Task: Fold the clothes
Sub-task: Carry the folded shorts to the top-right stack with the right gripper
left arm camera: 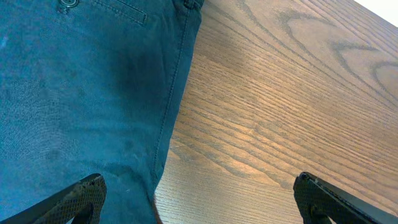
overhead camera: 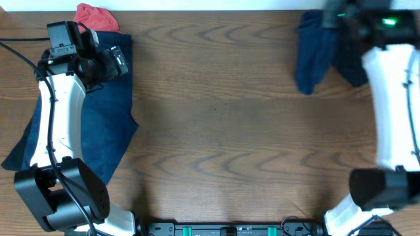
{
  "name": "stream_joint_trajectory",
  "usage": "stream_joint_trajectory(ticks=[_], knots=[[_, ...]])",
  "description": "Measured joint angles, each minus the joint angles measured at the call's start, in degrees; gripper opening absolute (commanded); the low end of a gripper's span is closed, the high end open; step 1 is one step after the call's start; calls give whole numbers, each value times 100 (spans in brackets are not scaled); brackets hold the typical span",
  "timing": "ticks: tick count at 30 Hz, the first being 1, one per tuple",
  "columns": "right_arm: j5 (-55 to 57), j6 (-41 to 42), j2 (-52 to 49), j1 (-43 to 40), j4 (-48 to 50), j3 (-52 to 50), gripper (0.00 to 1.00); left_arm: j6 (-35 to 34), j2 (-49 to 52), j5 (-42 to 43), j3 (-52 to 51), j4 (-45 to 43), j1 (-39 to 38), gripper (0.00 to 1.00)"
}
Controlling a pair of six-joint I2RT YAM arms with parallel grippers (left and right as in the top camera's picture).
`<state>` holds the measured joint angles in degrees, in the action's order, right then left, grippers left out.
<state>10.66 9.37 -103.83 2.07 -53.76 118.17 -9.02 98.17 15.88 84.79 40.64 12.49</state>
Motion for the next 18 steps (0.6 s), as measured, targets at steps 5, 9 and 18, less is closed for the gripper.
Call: stream_joint_trajectory(ticks=[5,9,18], knots=[[262,247,170,-756,2,2,1,-2,0,0,0,-11,0,98],[374,415,-13,-1239,114,2,1,0,0,0,0,-26,0,98],[822,680,-852,-1692,721,2,1,-2,0,0,0,-76,0,98]])
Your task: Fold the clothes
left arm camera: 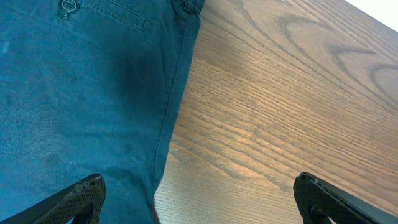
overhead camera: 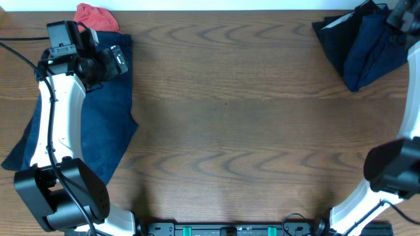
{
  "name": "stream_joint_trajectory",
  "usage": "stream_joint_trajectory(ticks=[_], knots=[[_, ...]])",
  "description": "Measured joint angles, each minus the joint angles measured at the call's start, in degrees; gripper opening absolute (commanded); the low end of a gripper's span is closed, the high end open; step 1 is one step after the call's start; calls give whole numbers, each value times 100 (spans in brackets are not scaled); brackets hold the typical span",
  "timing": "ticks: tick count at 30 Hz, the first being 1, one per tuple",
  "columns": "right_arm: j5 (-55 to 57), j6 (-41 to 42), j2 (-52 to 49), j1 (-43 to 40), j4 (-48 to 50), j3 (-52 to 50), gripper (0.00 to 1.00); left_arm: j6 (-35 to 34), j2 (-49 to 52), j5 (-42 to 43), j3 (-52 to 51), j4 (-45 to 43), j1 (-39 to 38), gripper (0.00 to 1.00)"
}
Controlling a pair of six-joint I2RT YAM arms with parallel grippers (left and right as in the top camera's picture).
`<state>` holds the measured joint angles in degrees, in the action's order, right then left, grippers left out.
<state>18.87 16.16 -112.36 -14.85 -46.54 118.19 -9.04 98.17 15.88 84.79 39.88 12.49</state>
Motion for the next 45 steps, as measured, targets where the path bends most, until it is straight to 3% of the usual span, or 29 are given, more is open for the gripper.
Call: stream_joint_trajectory(ticks=[17,25,26,29,30,40,45], knots=[[199,133,-1150,-46,807,-2,1,2,0,0,0,-107,0,98],[-13,146,-1617,-39,1731,-2,1,0,0,0,0,-90,0,98],[-92,146,-1683,-35,1899,-2,9,0,0,0,0,-85,0,98],[-308,181,-1893,-4,2435,-2,65,2,0,0,0,-57,0,98],[-382,181,-1958,15,2623,-2,73,2,0,0,0,-48,0,98],[-612,-330,-2055,448,3088,-2,98,4,0,-2,0,-22,0,98],[-662,-601,-1816,544,2378,-2,99,4,0,-2,0,-22,0,98]])
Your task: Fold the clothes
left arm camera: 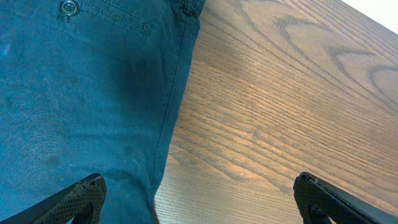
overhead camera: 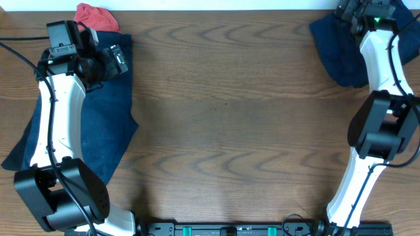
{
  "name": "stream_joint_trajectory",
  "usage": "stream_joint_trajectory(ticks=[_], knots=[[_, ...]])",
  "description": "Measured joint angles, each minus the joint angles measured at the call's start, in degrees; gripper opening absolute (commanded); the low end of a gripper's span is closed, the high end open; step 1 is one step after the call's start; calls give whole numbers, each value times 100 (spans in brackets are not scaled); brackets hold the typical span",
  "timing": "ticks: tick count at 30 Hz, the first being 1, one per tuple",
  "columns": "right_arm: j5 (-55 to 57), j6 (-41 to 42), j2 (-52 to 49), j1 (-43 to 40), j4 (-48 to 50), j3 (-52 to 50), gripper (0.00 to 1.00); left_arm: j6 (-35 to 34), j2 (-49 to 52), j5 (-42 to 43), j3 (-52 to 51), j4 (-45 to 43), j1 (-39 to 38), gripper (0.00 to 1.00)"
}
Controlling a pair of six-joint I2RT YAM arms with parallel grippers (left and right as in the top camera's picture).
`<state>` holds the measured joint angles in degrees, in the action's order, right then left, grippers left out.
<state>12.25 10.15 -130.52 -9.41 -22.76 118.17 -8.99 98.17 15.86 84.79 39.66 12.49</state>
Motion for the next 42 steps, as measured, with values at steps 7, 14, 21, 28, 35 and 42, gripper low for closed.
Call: stream_joint_trajectory(ticks=[7,14,21,28,35,42], knots=[[0,-146,389,-199,-525,7,99,11,0,0,0,0,0,98],[-81,-297,258,-717,-352,7,99,46,0,2,0,0,0,98],[-238,-1075,-542,-1043,721,39,99,87,0,0,0,7,0,98],[-345,-1390,-1683,-1132,1147,48,99,131,0,0,0,17,0,98],[-592,-1349,-1882,-1213,826,372,99,131,0,2,0,107,0,98],[-557,-146,-1906,-1233,114,555,99,133,0,0,0,149,0,98]])
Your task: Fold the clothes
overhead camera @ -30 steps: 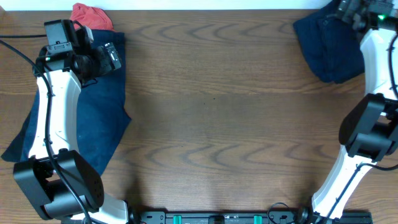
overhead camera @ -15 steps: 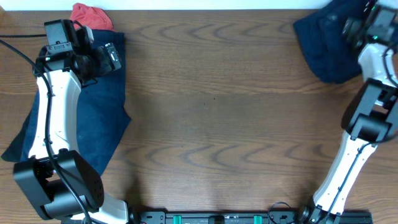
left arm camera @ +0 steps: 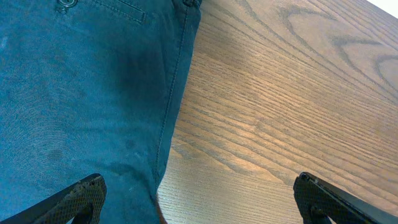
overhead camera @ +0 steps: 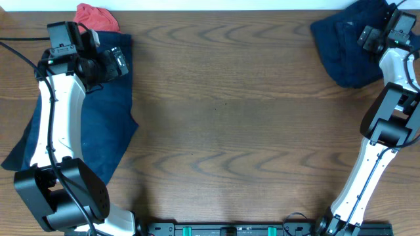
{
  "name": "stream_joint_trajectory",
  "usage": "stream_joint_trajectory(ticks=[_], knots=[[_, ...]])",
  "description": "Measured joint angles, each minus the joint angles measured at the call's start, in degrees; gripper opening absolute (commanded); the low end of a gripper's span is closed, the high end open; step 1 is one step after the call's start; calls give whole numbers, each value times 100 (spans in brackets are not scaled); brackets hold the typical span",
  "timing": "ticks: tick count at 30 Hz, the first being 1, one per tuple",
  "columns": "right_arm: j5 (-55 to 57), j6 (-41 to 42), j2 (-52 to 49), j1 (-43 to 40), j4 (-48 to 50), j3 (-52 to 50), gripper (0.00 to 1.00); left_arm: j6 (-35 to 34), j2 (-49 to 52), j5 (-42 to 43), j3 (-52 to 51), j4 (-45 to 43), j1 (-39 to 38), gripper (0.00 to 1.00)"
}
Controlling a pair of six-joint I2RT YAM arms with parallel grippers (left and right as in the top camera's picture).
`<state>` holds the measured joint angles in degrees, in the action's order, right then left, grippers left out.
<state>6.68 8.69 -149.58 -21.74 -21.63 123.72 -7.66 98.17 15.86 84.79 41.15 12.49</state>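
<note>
Dark blue jeans [overhead camera: 98, 124] lie spread flat along the table's left side, and their seam and a pocket button show in the left wrist view [left arm camera: 81, 93]. My left gripper [overhead camera: 120, 62] hovers over the jeans' right edge near the waist. It is open [left arm camera: 199, 199], with wide-apart fingers [left arm camera: 78, 199] and nothing between them. A second dark blue garment [overhead camera: 341, 46] lies bunched in the back right corner. My right gripper [overhead camera: 367, 37] is over that garment's right part, and its jaws are too small to read.
A red cloth [overhead camera: 95, 16] lies at the back left, just behind the jeans. The wooden table [overhead camera: 230, 118] stretches between the two garments. The right arm's white links run down the right edge.
The right arm's wrist has shifted right and slightly toward the front over the bunched garment, which looks unchanged. The left arm and the jeans have not moved.
The right gripper first held the dark blue garment hanging above the back right of the table. Then the garment was further right at the corner. Later it lay as a heap in that corner under the gripper, where it still lies. The left arm stayed open over the jeans throughout.
</note>
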Motion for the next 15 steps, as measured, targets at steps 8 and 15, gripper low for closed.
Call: stream_joint_trajectory(ticks=[8,15], knots=[[518,2601,166,0,-1335,122,99,0,0,0,0,24,0,98],[809,3547,197,11,-1401,116,99,0,0,2,2,24,0,98]])
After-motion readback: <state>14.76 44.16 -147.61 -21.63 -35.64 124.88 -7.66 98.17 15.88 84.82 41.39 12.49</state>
